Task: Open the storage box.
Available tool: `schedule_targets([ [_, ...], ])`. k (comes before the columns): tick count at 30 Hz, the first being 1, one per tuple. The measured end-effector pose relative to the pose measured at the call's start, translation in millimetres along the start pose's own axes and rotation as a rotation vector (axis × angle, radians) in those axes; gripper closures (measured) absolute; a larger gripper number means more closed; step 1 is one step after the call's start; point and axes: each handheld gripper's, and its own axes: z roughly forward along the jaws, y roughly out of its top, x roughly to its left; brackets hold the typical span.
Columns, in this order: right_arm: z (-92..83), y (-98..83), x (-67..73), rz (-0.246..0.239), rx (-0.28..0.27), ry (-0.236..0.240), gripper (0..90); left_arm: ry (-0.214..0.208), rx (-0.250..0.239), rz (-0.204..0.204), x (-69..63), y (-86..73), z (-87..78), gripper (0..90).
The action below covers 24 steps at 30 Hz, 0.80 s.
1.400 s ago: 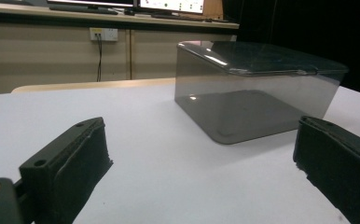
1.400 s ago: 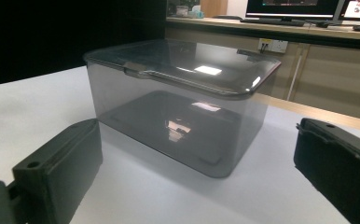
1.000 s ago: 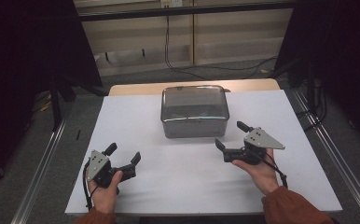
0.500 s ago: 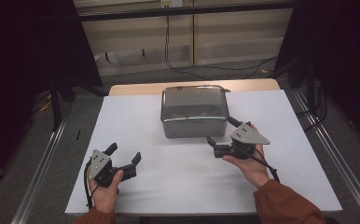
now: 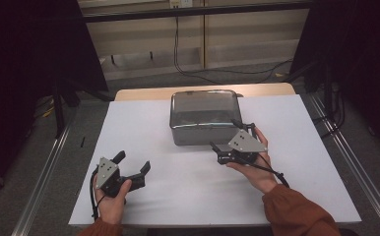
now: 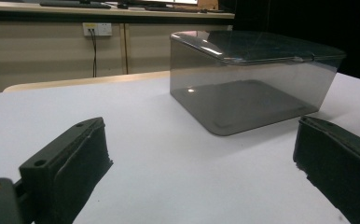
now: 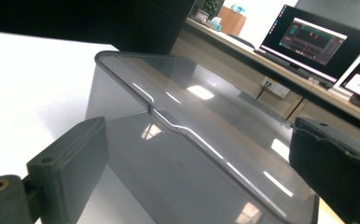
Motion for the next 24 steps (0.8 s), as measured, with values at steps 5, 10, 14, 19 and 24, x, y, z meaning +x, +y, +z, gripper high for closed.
schedule_targets([
  [5,6.6,4.5,3.7,-0.091,0.007,-0.010,6.9,-0.001,0.005,0.003,0.7,-0.3,0.3,3.0],
  [10,14.6,7.9,8.4,-0.203,0.022,-0.025,9.4,-0.001,0.006,0.001,0.7,-0.5,0.6,3.0],
  [14,19.3,8.6,11.3,-0.290,0.035,-0.040,11.8,0.000,0.008,0.002,1.2,-0.7,0.9,3.0],
  [19,23.5,7.7,16.2,-0.411,0.059,-0.057,16.1,0.001,0.013,0.003,1.7,-1.0,1.4,3.0],
  [24,28.0,6.5,20.9,-0.531,0.059,-0.083,21.0,0.001,0.011,0.003,1.3,-0.9,1.7,3.0],
])
